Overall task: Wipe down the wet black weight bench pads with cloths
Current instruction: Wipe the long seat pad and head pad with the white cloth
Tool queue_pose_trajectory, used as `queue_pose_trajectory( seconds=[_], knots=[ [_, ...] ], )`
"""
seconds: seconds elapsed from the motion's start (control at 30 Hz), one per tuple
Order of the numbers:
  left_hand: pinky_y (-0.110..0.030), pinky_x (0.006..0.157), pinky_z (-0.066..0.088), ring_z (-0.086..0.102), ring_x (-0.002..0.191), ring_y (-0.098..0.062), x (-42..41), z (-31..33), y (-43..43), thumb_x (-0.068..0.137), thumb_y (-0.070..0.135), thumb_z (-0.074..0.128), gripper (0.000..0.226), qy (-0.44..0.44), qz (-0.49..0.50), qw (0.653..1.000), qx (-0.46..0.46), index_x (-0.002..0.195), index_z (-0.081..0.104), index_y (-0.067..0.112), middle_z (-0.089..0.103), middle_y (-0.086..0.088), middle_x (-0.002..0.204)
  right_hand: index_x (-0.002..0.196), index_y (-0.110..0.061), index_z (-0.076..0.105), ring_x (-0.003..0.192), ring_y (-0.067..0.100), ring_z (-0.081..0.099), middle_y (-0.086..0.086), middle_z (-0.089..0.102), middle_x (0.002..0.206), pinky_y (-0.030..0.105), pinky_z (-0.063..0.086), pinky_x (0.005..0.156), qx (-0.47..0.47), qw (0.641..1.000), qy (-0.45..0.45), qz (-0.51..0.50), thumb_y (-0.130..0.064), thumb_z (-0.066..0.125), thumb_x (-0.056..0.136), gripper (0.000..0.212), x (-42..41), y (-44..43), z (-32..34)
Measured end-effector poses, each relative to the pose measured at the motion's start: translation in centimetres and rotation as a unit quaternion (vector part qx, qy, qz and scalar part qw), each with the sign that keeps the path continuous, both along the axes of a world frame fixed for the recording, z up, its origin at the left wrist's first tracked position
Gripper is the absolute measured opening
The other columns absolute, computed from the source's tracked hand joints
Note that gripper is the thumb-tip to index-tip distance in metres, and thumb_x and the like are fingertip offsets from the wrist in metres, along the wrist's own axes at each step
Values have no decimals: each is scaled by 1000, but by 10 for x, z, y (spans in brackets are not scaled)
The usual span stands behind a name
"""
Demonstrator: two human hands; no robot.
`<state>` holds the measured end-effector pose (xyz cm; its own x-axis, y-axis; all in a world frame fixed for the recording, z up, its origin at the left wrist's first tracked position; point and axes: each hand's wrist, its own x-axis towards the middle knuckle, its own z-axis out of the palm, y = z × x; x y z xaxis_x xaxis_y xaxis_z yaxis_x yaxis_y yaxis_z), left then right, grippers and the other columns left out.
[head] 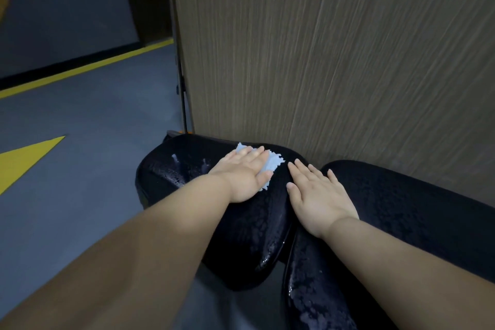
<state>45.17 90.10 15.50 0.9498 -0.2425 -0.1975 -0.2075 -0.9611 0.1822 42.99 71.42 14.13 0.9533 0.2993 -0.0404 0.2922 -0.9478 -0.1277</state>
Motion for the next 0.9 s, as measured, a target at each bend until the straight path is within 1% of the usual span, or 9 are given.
queue_pose_trajectory(
  seconds=[0.17, 0.3, 0.43, 0.5, 0.6, 0.67, 0.73, 0.8, 0.9],
  knots=[
    [-29, 119, -12, -20, 146, -5, -56, -4, 22, 104, 47, 15, 59, -6, -27, 1000, 3, 155, -10, 29, -16, 14, 161, 153, -33, 8, 147, 8, -3, -15, 3, 160, 32, 1, 120, 12, 998, 0, 68, -42, 14, 102, 52, -1, -1, 4],
    [-24, 115, -18, -27, 141, -1, -100, -11, 38, 104, 46, 15, 59, -11, -22, 1000, -5, 153, -15, 31, -22, 18, 158, 153, -30, 7, 147, 8, -5, -13, 2, 160, 31, 3, 121, 4, 993, 11, 114, -44, 15, 102, 54, -2, -2, 4],
    [-20, 111, -23, -35, 136, 2, -138, -16, 48, 102, 52, 14, 61, -2, -2, 1000, -29, 150, -19, 34, -27, 21, 153, 154, -23, 1, 147, 11, -7, -8, -4, 161, 32, 0, 121, -15, 994, 24, 105, -43, 14, 103, 56, -8, 2, 8],
    [-17, 108, -26, -39, 133, 6, -150, -18, 50, 88, 66, 2, 70, -1, 0, 999, -32, 148, -21, 36, -29, 23, 152, 154, -19, -1, 147, 13, -9, -3, -7, 161, 33, -2, 121, -11, 996, 34, 86, -41, 15, 103, 57, -15, 9, 8],
    [-16, 106, -28, -41, 130, 8, -153, -19, 52, 78, 69, -7, 75, -1, -6, 999, -34, 145, -23, 39, -30, 24, 151, 153, -12, -2, 147, 17, -11, 4, -9, 161, 35, -3, 120, -2, 998, 36, 57, -38, 17, 103, 60, -24, 21, 7],
    [-16, 106, -27, -40, 131, 6, -150, -17, 52, 88, 65, 0, 66, -1, -8, 999, -32, 144, -23, 39, -30, 24, 150, 153, -11, -1, 147, 18, -11, 5, -9, 161, 35, -3, 120, 2, 998, 27, 52, -40, 17, 102, 62, -26, 24, 6],
    [-19, 109, -25, -37, 135, 3, -144, -16, 51, 102, 51, 14, 59, -2, -3, 1000, -29, 146, -22, 37, -30, 23, 150, 153, -12, 0, 147, 16, -11, 3, -8, 161, 35, -2, 121, 9, 998, 14, 67, -43, 16, 101, 63, -27, 24, 4],
    [-21, 111, -24, -36, 136, 3, -135, -17, 50, 104, 45, 17, 58, -4, 2, 1000, -31, 148, -20, 36, -29, 23, 151, 154, -15, 1, 147, 13, -12, -1, -7, 161, 34, -3, 120, 10, 994, 0, 105, -43, 16, 102, 61, -25, 25, 3],
    [-21, 111, -24, -34, 136, 3, -115, -14, 49, 104, 46, 16, 58, -1, 3, 1000, -30, 151, -17, 34, -27, 21, 153, 154, -17, 2, 147, 11, -11, -4, -4, 161, 32, -6, 120, 9, 990, -13, 139, -39, 17, 102, 58, -20, 29, 2]
  ],
)
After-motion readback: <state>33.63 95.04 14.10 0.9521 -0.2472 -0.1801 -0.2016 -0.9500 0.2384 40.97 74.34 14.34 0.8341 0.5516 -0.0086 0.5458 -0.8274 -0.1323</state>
